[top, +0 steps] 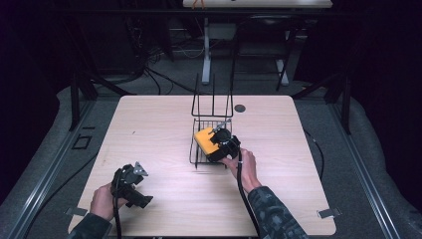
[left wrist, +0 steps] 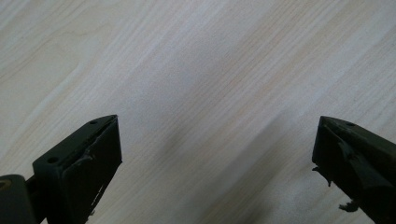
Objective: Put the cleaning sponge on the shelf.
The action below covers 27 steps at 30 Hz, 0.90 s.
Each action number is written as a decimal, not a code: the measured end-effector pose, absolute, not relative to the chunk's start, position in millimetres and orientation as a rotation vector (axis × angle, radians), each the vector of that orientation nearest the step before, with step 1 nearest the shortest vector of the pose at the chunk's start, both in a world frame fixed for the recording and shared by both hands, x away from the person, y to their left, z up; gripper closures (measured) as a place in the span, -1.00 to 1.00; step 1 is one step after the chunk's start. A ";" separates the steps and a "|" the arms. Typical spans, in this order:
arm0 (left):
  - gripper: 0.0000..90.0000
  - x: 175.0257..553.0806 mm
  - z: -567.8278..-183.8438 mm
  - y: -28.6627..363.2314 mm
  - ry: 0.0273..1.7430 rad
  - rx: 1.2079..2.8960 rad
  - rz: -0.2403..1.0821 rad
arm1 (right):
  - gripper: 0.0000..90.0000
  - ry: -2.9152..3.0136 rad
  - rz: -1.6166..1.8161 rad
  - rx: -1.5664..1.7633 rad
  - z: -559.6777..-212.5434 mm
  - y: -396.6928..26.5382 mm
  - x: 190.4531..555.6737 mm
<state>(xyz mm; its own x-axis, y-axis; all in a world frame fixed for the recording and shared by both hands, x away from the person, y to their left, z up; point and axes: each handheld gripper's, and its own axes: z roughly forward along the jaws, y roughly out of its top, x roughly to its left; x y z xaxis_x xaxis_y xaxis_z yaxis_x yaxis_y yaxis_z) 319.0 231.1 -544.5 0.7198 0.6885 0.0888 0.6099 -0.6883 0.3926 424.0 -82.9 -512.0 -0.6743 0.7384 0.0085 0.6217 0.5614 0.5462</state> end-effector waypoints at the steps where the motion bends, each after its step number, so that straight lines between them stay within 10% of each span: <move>1: -0.97 318.8 -544.4 231.0 1.012 2.590 0.329 | -0.44 2.574 0.772 1.142 -512.3 -82.9 424.5; 27: -0.97 319.5 -544.8 229.0 0.997 2.601 0.329 | -0.68 2.595 0.737 1.187 -519.0 -80.0 425.2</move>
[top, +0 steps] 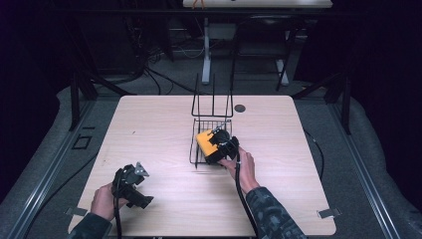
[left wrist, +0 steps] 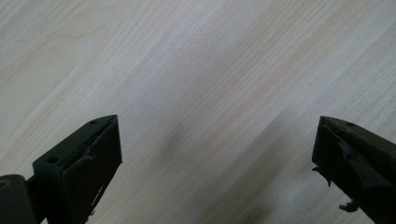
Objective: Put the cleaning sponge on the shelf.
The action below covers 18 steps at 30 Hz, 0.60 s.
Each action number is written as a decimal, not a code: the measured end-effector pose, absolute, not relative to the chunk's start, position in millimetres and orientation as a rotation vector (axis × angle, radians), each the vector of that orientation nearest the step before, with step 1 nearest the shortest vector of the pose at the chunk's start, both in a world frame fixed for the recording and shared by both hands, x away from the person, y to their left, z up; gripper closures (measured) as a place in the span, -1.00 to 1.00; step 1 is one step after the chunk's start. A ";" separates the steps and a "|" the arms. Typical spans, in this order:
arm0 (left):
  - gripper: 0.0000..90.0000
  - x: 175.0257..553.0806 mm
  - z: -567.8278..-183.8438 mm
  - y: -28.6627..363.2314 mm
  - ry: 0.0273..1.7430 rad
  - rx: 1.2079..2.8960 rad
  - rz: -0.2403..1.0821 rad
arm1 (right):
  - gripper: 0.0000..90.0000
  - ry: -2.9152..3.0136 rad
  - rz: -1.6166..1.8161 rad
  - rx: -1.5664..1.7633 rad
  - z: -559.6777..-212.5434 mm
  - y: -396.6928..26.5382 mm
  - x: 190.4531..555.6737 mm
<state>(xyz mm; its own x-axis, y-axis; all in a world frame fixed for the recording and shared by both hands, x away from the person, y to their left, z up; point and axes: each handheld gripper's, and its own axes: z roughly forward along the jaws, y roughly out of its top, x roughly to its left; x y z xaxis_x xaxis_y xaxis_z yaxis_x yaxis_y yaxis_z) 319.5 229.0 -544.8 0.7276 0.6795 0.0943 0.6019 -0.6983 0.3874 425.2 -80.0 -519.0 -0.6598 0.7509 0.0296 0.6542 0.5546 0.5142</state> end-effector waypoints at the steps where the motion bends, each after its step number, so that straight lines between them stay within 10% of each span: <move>1: -0.97 319.5 -544.8 229.2 1.000 2.600 0.329 | -0.69 2.588 0.748 1.171 -517.9 -80.6 425.3; 18: -0.97 319.6 -544.6 228.9 1.011 2.591 0.330 | -0.71 2.560 0.853 1.109 -490.7 -98.0 405.8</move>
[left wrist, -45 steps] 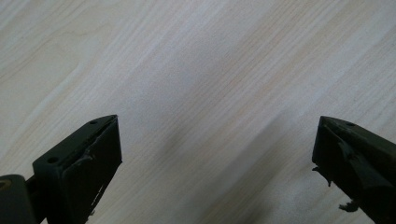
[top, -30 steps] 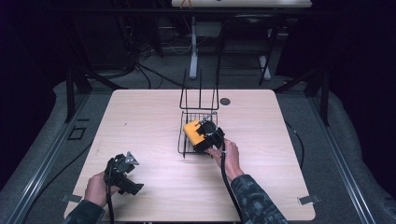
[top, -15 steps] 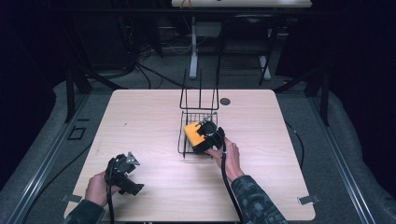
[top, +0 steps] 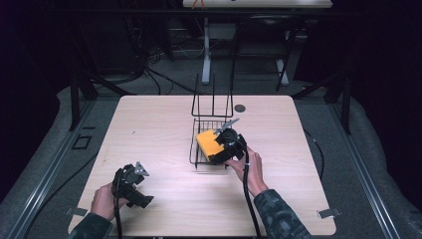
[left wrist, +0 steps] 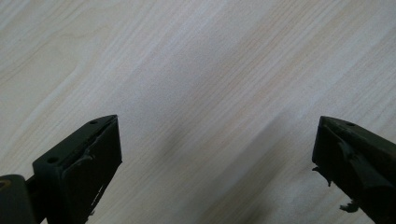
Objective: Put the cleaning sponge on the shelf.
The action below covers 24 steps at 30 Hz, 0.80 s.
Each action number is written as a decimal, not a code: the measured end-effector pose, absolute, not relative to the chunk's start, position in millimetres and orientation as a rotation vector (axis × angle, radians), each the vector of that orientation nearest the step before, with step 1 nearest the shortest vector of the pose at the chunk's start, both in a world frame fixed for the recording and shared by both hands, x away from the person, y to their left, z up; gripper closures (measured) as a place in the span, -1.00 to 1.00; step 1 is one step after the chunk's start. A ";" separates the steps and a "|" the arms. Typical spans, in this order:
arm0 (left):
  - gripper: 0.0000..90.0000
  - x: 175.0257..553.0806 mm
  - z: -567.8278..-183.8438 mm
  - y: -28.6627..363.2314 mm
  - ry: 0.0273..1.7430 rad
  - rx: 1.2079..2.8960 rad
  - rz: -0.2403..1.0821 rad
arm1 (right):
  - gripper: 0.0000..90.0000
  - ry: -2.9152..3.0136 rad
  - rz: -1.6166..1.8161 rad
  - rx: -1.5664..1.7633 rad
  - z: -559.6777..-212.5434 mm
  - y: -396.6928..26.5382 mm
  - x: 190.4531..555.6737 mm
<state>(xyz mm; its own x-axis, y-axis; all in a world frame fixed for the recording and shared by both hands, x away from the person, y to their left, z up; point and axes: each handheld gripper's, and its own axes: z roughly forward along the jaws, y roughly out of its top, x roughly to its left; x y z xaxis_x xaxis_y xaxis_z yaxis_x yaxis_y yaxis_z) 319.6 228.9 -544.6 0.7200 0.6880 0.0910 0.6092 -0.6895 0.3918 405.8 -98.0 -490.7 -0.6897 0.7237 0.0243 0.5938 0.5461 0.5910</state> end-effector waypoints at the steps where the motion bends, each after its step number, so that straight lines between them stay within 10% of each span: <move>1: -0.97 319.7 -544.7 228.8 1.011 2.593 0.330 | -0.72 2.556 0.868 1.095 -488.7 -99.6 403.4; 24: -0.97 320.1 -544.5 226.1 1.007 2.597 0.340 | -0.97 2.502 0.862 1.064 -465.0 -141.5 361.0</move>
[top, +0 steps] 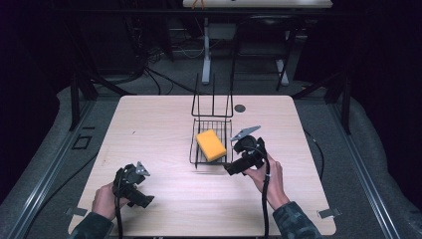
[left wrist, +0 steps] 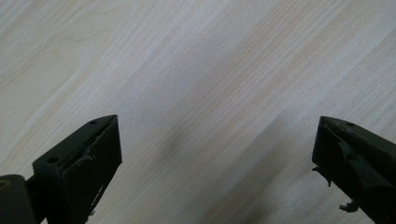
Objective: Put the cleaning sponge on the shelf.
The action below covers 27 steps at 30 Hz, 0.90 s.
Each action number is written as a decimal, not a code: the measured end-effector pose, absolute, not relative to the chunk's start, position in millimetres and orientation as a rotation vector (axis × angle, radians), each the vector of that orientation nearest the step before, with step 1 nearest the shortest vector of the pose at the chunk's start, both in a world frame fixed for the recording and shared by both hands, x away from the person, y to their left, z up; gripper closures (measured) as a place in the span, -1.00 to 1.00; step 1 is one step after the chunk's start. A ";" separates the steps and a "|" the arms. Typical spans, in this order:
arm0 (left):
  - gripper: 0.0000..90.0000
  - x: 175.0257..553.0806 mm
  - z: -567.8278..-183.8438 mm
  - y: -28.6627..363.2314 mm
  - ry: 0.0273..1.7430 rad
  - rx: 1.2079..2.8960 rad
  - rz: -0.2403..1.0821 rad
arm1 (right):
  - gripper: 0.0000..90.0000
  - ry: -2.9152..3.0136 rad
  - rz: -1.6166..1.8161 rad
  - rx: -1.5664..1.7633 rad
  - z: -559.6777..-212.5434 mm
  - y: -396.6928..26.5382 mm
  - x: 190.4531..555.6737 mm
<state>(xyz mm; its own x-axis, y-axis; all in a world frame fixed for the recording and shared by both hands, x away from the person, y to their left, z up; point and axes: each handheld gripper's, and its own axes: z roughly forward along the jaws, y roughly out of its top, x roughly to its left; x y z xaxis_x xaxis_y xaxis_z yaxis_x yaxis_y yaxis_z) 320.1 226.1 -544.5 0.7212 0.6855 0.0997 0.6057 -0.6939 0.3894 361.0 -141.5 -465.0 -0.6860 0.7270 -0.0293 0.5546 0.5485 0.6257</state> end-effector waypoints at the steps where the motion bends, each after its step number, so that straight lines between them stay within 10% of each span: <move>1: -0.97 320.2 -544.5 226.2 1.006 2.597 0.340 | -0.97 2.497 0.859 1.071 -464.4 -145.1 358.4; 27: -0.97 319.5 -546.5 229.4 1.025 2.595 0.330 | -0.94 2.401 0.705 1.238 -491.0 -234.1 297.1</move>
